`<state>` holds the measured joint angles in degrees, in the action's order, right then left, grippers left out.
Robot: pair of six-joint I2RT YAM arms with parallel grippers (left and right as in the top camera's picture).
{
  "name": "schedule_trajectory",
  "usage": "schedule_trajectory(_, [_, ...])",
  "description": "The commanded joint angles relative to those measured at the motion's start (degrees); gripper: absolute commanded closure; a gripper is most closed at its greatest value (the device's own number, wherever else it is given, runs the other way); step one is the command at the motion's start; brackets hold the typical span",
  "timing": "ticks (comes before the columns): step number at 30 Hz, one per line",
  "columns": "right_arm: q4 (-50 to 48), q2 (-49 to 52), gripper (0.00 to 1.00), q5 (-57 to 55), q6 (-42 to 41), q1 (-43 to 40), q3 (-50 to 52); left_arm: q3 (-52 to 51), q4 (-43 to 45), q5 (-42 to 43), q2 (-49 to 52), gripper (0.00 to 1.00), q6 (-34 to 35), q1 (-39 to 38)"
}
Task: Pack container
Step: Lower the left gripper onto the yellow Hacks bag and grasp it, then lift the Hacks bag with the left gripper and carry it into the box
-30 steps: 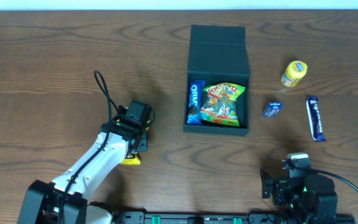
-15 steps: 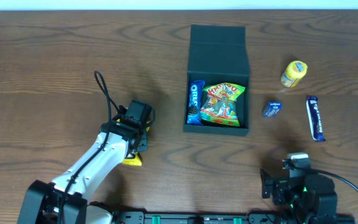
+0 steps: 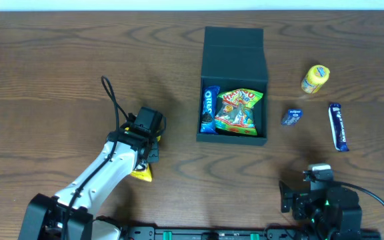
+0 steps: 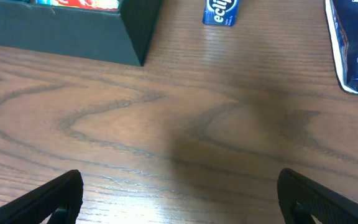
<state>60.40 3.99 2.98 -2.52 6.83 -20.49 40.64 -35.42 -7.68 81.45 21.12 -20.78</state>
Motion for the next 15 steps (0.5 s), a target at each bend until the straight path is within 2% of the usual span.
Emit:
schedule_trajectory(1, [0.24, -0.35, 0.01, -0.15, -0.17, -0.55, 0.37, 1.62, -1.46, 1.79, -1.11, 0.71, 0.28, 0.07])
schedule_trajectory(8, [0.26, -0.35, 0.01, -0.15, -0.20, -0.55, 0.37, 6.64, -6.97, 1.84, -3.02, 0.76, 0.33, -1.46])
schedule_trajectory(11, [0.24, -0.35, 0.01, -0.15, -0.17, -0.55, 0.37, 10.27, -9.81, 3.28, -3.06, 0.89, 0.33, -2.40])
schedule_trajectory(15, [0.24, -0.35, 0.01, -0.15, -0.17, -0.55, 0.37, 14.01, -11.89, 4.81, -3.06, 0.90, 0.33, -3.89])
